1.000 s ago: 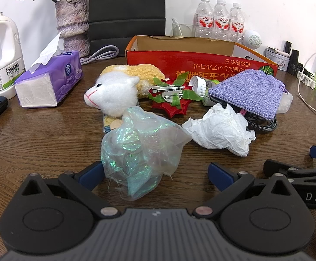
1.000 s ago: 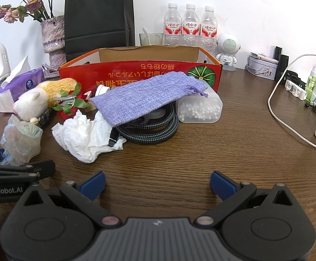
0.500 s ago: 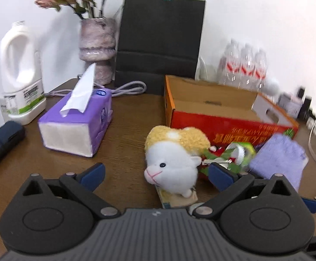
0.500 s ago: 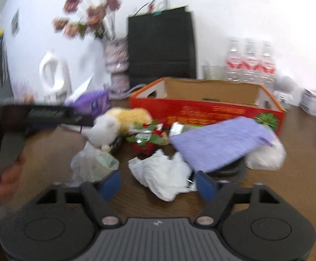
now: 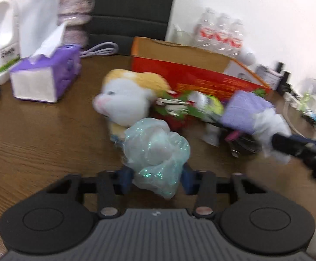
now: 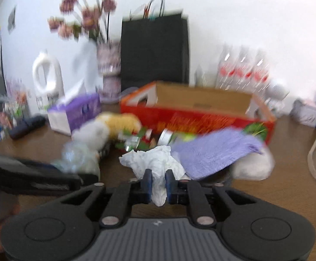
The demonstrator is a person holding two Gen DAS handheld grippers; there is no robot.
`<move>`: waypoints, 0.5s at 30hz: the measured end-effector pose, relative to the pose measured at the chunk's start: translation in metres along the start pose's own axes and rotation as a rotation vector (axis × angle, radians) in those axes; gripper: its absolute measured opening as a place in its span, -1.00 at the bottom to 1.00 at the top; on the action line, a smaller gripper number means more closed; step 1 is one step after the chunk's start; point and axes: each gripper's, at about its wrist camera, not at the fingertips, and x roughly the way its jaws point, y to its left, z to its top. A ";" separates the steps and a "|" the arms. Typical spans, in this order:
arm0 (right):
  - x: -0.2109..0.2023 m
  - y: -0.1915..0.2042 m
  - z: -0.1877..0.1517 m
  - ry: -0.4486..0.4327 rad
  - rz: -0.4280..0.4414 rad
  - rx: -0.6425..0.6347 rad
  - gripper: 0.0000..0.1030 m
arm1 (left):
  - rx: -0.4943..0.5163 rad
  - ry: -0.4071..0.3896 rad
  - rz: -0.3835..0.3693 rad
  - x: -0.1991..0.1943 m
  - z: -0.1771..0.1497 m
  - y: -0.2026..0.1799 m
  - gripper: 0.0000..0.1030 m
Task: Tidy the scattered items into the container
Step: 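Drop the iridescent bag into the box with left tool while right tool drops tissue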
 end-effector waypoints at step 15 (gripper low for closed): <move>-0.039 -0.066 0.083 -0.222 -0.047 0.104 -0.76 | 0.105 -0.172 -0.218 -0.010 0.145 -0.054 -0.30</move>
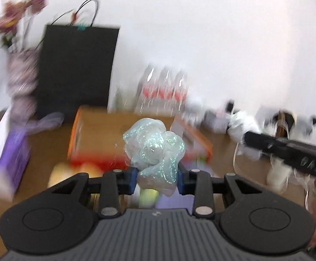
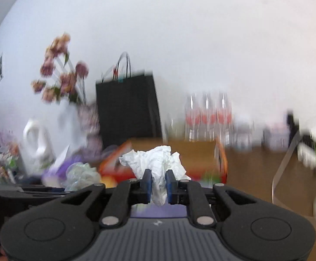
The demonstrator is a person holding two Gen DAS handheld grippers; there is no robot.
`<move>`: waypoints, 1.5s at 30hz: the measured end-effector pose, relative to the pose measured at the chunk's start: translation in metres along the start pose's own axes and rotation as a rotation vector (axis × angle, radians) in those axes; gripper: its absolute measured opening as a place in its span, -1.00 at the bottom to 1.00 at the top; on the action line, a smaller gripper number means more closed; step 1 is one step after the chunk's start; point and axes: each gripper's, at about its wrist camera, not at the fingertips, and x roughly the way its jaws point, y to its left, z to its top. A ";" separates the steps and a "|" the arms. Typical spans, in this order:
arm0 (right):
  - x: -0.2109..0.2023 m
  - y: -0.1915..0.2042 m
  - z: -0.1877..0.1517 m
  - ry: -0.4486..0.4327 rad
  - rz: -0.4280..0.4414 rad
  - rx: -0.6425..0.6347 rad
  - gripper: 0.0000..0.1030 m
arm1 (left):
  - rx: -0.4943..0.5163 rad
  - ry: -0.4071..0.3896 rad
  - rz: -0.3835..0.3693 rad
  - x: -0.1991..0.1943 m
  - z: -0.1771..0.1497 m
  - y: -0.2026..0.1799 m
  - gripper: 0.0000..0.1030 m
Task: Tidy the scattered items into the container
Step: 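Drop the iridescent bag into the box with left tool while right tool drops tissue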
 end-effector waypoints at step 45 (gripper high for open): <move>0.168 -0.026 0.076 0.205 -0.087 0.033 0.90 | 0.086 -0.089 0.312 0.067 0.045 0.009 1.00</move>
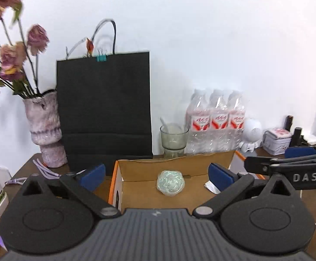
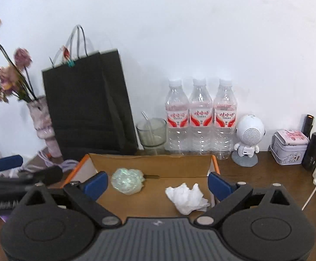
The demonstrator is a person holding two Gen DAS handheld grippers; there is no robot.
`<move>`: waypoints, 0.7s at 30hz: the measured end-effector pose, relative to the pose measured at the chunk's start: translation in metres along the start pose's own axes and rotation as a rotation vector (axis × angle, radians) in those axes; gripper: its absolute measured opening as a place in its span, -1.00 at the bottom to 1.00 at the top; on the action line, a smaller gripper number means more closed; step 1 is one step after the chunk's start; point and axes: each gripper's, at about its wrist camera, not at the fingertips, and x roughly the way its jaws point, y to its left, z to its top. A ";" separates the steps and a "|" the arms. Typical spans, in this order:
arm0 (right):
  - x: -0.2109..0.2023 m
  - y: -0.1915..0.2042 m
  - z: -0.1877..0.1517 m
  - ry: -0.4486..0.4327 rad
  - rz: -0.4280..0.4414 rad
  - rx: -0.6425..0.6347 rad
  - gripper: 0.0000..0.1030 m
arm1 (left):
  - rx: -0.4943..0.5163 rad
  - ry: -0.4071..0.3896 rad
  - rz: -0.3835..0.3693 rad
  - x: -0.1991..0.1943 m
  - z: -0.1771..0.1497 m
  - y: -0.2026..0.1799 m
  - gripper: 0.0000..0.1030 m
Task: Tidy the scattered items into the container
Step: 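Drop the iridescent bag into the box with left tool while right tool drops tissue, then place the plush toy in the box with left tool while right tool places pouch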
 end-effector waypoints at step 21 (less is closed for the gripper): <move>-0.165 0.054 -0.208 -0.060 -0.012 -0.145 0.88 | -0.194 0.137 0.032 -0.137 -0.154 0.045 1.00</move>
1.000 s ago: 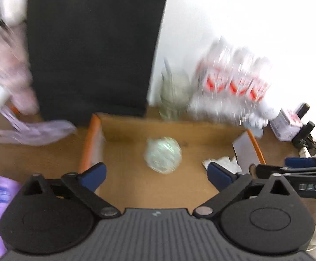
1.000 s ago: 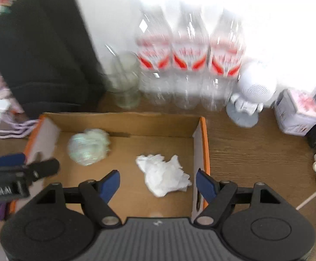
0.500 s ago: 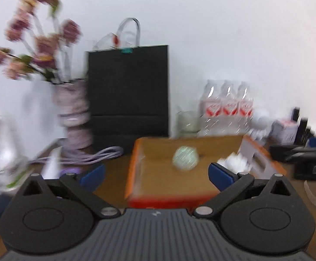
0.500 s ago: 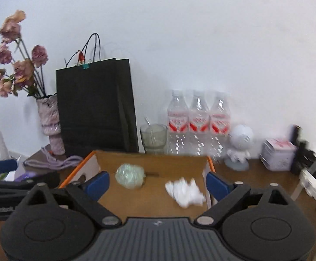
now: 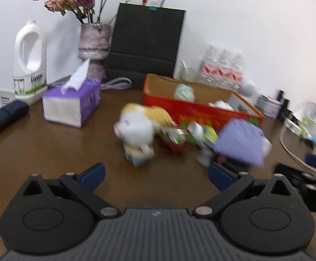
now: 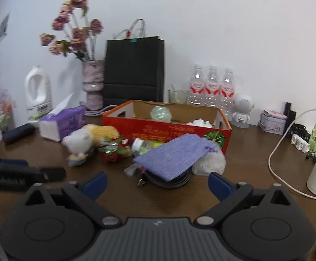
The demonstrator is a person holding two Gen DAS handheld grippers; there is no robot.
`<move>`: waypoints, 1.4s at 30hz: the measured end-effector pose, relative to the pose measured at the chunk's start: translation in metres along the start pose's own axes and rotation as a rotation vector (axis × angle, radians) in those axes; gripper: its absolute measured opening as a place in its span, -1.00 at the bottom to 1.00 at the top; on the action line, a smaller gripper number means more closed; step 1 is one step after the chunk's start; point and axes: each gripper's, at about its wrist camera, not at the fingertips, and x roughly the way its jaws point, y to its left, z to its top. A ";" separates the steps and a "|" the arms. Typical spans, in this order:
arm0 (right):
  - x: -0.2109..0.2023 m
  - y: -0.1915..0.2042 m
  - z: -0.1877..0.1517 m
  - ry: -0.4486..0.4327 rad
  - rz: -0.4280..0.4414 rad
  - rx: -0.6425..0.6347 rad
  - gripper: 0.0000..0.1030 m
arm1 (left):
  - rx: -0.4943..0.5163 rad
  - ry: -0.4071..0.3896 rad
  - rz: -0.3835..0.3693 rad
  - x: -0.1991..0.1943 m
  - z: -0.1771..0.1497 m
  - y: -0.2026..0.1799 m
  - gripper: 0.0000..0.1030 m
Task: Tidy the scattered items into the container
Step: 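Place the plush toy in the box with left tool while right tool places pouch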
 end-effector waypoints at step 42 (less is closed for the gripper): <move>-0.036 -0.006 0.056 -0.126 0.111 0.016 -0.98 | -0.012 -0.190 -0.096 -0.075 0.007 -0.023 -0.11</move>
